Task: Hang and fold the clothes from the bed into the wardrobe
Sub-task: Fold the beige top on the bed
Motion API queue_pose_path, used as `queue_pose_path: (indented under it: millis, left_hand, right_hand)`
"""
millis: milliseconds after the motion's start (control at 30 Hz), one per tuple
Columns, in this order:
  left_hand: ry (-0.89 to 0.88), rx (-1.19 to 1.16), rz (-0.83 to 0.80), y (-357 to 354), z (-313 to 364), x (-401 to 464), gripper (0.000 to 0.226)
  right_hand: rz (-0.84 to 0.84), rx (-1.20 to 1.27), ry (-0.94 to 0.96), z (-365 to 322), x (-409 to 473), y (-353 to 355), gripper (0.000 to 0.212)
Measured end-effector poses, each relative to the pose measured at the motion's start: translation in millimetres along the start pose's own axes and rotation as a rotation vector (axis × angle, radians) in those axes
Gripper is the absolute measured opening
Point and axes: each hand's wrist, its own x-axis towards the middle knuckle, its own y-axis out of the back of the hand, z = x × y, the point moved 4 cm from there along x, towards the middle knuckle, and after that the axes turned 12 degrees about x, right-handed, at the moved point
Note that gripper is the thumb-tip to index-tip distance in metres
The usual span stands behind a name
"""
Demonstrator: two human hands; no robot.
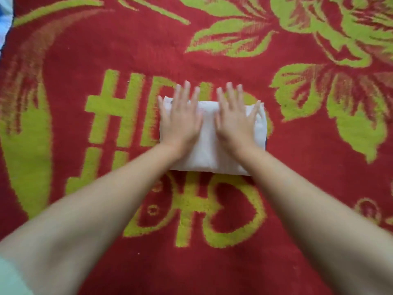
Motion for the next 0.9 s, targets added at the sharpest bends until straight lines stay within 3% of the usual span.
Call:
queue_pose_path:
  millis: [67, 333, 467, 600, 800, 900]
  left_hand:
    - [-0.097, 0.097, -0.055, -19.6, 17.0, -15.8, 0.058]
    - [0.085, 0.012, -0.122, -47.3, -68.2, -33.4, 0.064]
    - [0.047, -0.112, 0.028, -22.6, -48.4, -52.7, 0.067]
    - [-0.113, -0.067, 0.059, -28.5, 7.5, -85.7, 0.062]
    - [-0.088, 0.078, -0.194, -63.0, -36.5, -117.1, 0.068]
    - [-0.086, 0.175, -0.161, -52.8, -67.1, -134.2, 0.082]
  right_hand:
    - [-0.083, -0.073, 0.008, -4.0, -14.5, -24.5, 0.055]
    - [-0.071, -0.164, -0.236, 104.0, -46.3, -4.3, 0.056]
    - [0.038, -0.068, -0.114, 64.1, -55.4, 4.1, 0.055]
    - [-0.072, -0.058, 0.086, 6.0, -86.8, -40.2, 0.056]
    - [-0.218, -0.197, -0.021, 83.8, -117.0, -36.7, 0.057]
    - [-0.279, -0.239, -0.019, 98.5, -135.0, -15.4, 0.068]
